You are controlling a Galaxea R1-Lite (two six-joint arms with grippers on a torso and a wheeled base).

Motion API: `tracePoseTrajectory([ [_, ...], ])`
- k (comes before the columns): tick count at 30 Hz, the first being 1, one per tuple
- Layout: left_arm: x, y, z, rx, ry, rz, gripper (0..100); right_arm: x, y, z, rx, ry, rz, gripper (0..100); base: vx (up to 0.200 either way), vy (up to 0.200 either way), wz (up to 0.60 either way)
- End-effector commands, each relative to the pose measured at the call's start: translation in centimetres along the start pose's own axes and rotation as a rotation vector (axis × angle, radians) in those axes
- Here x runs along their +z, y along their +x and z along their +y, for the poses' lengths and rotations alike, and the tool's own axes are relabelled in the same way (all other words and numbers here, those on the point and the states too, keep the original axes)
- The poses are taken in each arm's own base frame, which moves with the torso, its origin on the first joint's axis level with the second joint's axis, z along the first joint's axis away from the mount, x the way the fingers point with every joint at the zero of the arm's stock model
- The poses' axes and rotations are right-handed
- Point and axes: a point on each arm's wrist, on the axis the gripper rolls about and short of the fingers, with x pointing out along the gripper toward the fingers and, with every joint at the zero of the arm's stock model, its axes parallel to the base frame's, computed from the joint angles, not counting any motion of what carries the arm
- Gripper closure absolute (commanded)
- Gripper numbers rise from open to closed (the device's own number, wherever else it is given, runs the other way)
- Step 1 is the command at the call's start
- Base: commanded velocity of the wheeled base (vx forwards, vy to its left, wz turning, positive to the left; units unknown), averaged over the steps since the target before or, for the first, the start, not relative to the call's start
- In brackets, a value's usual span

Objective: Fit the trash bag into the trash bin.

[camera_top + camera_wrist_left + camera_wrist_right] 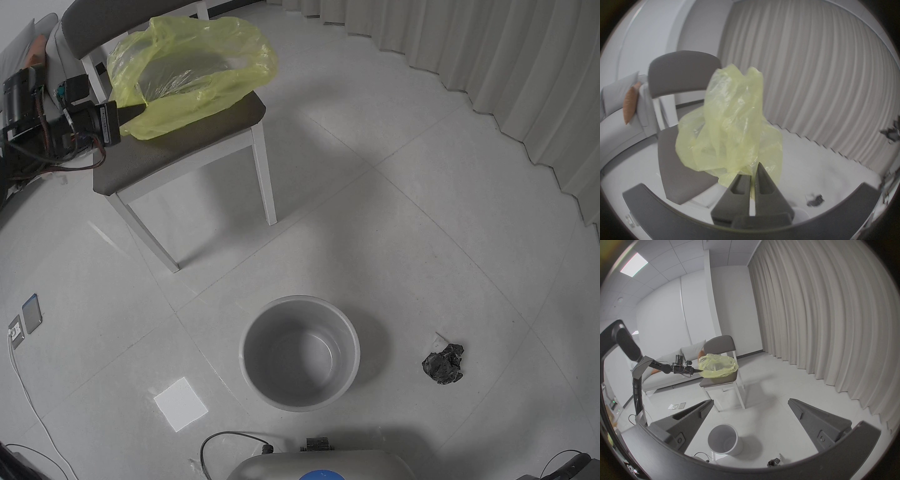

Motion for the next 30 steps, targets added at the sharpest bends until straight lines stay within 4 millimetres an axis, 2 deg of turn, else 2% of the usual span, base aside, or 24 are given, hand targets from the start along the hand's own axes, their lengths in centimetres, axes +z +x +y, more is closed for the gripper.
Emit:
tracePoseTrajectory([
  [1, 3.4, -6.0, -6.4, -0.246, 0.148, -0.086, 100, 0.3, 6.1, -1.7, 0.109, 0.029, 0.128, 0, 0.000, 0.000, 0.00],
  [4, 3.2, -6.6, -8.0, -0.326, 0.179, -0.070, 100, 0.1, 7.8, -2.2, 0.117, 0.017, 0.161, 0, 0.000, 0.000, 0.00],
  [9, 1.3, -7.2, -10.3, -0.469, 0.223, 0.007, 100, -0.4, 10.5, -2.7, 0.142, 0.027, 0.215, 0, 0.000, 0.000, 0.00],
  [13, 0.4, -8.6, -11.7, -0.576, 0.262, 0.109, 100, -0.5, 12.4, -3.2, 0.147, 0.036, 0.239, 0, 0.000, 0.000, 0.00],
  [17, 0.2, -9.8, -12.1, -0.631, 0.285, 0.218, 100, -0.3, 13.5, -2.8, 0.189, 0.036, 0.240, 0, 0.000, 0.000, 0.00],
  [20, 0.4, -9.8, -12.1, -0.635, 0.285, 0.231, 100, -0.2, 14.0, -2.5, 0.212, 0.037, 0.241, 0, 0.000, 0.000, 0.00],
  [30, 1.2, -9.6, -12.4, -0.664, 0.302, 0.227, 100, -2.3, 17.1, -2.1, 0.267, 0.056, 0.342, 0, 0.000, 0.000, 0.00],
])
